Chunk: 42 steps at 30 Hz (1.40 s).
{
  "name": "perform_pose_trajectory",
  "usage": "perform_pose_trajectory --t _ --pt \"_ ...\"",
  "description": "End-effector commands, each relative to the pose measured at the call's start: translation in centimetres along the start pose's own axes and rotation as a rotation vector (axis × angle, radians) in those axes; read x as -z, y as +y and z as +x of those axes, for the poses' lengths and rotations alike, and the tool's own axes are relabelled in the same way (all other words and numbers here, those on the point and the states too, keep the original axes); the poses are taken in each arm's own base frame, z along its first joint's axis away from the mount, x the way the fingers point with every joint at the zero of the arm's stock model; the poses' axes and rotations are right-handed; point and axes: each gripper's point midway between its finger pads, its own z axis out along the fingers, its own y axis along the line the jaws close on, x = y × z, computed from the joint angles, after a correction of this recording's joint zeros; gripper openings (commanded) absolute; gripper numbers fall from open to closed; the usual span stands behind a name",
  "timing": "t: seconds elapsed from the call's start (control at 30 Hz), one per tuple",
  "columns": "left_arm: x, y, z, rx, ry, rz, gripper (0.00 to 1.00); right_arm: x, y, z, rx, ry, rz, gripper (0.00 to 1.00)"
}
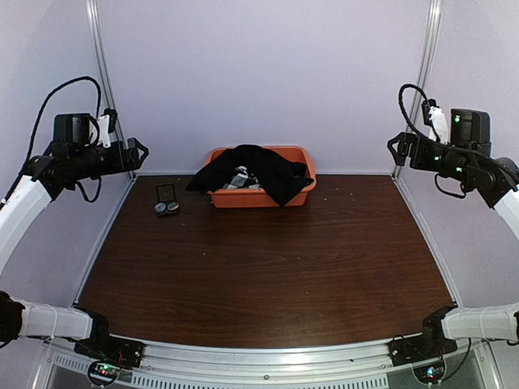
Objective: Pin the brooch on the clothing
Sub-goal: Pick up the crumped clothing from the bin.
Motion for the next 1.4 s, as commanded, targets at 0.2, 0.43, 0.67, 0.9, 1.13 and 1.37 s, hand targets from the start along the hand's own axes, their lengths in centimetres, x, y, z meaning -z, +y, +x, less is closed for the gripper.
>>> perform_pose_trajectory --t 0.2,0.43,0.67,0.9,1.13,1.37 --pt "0.4 -1.6 -1.5 -0.040 -0.079 0.103 0.98 -2.5 0.4 0.4 -0.040 0.005 -0.013 1.00" --pt "-3.0 -4.3 -4.5 -0.085 -0.107 0.142 0.98 -9.2 8.3 1.1 0.219 0.069 -0.064 1.00" --pt "-11.2 -5.9 -0.5 -0.221 0.090 0.117 0.98 -15.4 16.0 6.2 0.520 0.135 -0.131 1.00" --pt "-15.9 -9.3 7.3 -0.503 0.219 0.249 0.98 -17.0 20.9 12.4 0.732 0.085 -0.240 1.00" --pt "-18.6 -8.8 10.9 -0.569 0.289 0.269 0.98 -19.9 21.9 14.1 0.696 0.033 -0.213 1.00" --pt "-21.2 -8.2 12.3 -0.595 0.310 0.240 0.98 -23.8 22.5 17.0 0.659 0.083 -0.182 1.00"
